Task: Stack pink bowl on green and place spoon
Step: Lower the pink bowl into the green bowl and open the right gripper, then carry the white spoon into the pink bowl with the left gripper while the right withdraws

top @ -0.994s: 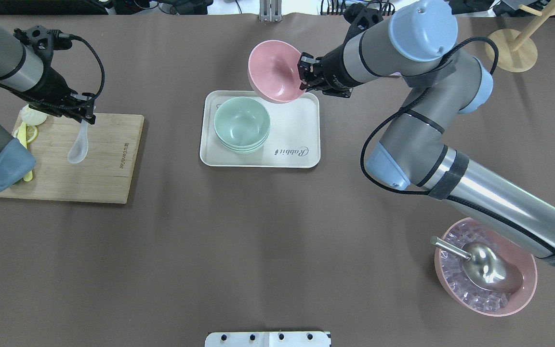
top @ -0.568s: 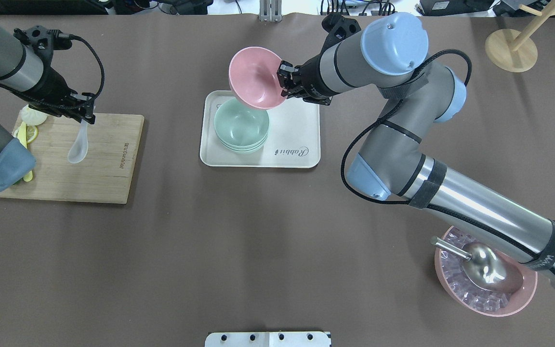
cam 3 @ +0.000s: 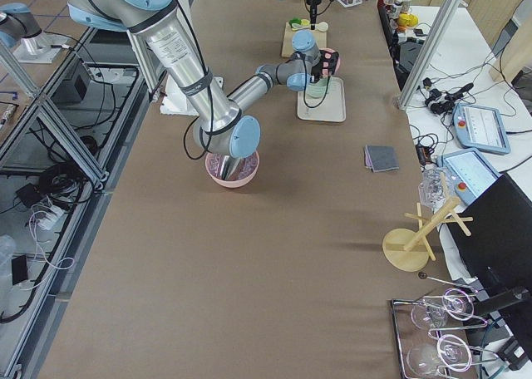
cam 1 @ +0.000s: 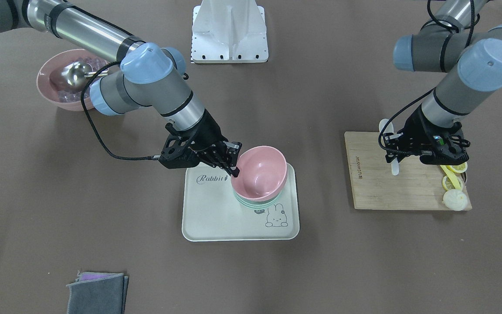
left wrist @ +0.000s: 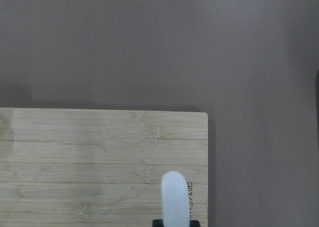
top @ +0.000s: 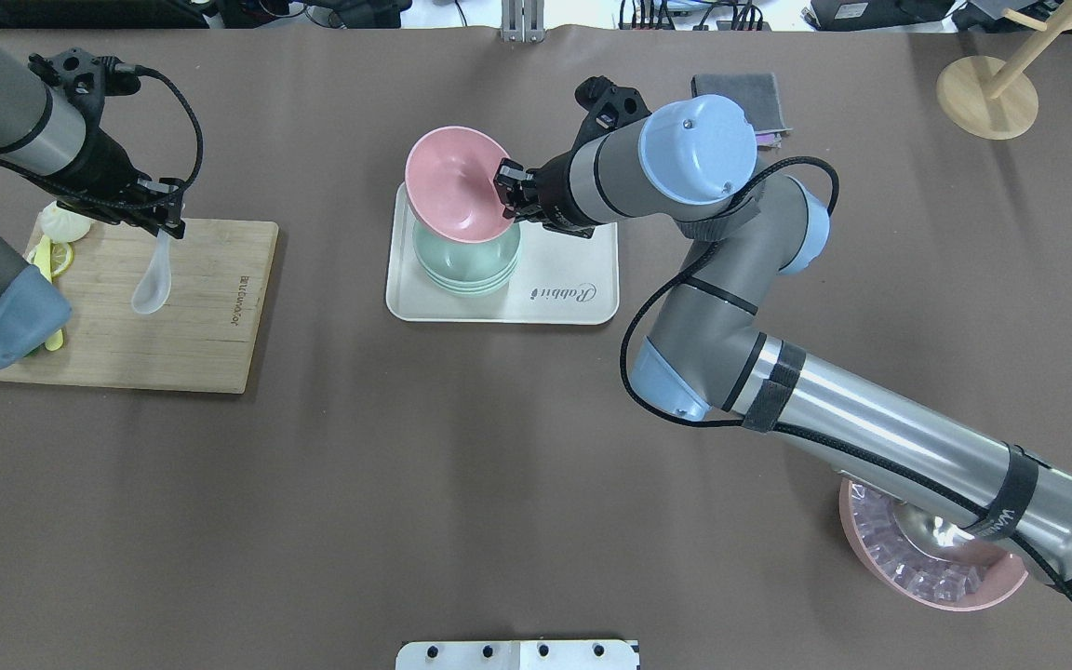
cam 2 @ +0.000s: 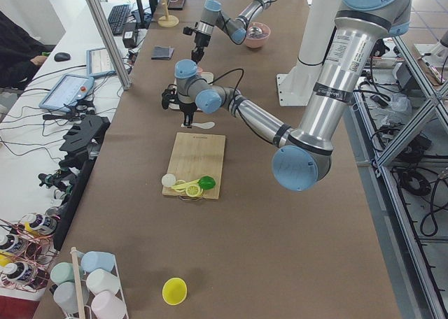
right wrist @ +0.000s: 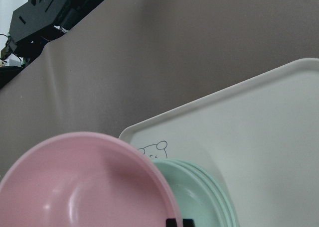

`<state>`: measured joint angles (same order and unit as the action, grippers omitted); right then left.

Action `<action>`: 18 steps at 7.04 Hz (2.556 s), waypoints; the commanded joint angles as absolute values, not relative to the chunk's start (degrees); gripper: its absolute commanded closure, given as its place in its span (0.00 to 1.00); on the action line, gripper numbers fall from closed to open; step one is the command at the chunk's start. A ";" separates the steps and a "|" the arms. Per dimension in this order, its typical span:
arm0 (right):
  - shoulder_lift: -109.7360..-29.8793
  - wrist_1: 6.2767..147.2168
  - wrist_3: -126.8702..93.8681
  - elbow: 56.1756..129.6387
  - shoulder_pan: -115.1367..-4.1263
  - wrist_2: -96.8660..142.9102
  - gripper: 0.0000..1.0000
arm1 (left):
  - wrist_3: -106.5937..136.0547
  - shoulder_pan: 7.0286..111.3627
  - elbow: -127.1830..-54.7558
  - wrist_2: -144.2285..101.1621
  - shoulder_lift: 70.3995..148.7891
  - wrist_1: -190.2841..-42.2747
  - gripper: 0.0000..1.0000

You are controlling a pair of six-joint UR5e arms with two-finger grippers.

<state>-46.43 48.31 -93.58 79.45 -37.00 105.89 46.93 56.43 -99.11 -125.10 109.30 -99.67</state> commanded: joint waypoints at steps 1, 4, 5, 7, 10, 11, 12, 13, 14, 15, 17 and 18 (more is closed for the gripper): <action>-46.49 48.34 -95.00 79.28 -36.21 105.64 1.00 | 46.85 56.43 -98.97 -125.07 109.25 -99.67 1.00; -47.20 48.95 -103.60 79.28 -35.60 105.73 1.00 | 46.85 56.43 -98.96 -124.98 109.25 -99.67 1.00; -47.28 49.22 -104.32 79.36 -35.33 105.73 1.00 | 46.85 56.43 -98.96 -125.07 109.34 -99.67 1.00; -47.29 50.00 -104.33 79.71 -35.16 105.64 1.00 | 46.93 56.43 -99.05 -125.07 109.34 -99.67 1.00; -47.37 50.10 -104.33 80.15 -35.24 105.73 1.00 | 46.85 56.43 -99.05 -125.24 109.25 -99.67 1.00; -48.59 50.10 -104.33 81.72 -35.24 105.73 0.63 | 46.85 56.43 -99.05 -125.16 109.25 -99.67 1.00; -49.56 50.01 -104.24 82.52 -35.24 105.65 0.01 | 46.85 56.43 -99.05 -125.24 109.25 -99.75 1.00; -49.83 50.01 -104.24 83.14 -35.33 105.64 0.00 | 46.93 56.43 -98.97 -125.16 109.25 -99.76 1.00; -49.83 49.92 -104.15 83.41 -36.38 105.73 0.00 | 47.11 56.25 -98.96 -125.16 109.34 -99.76 1.00; -49.66 50.18 -104.15 84.19 -37.95 106.08 0.00 | 47.98 56.25 -98.62 -125.16 112.29 -99.76 1.00; -50.88 50.18 -100.92 84.20 -41.64 109.23 0.00 | 56.12 55.64 -94.16 -125.24 122.55 -102.63 1.00; -52.45 50.01 -94.55 84.20 -43.49 111.08 0.00 | 59.82 53.55 -89.95 -124.55 125.65 -110.66 1.00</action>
<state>-50.96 50.12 -100.25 84.15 -41.21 108.91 55.32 55.25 -94.07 -125.07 121.13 -103.86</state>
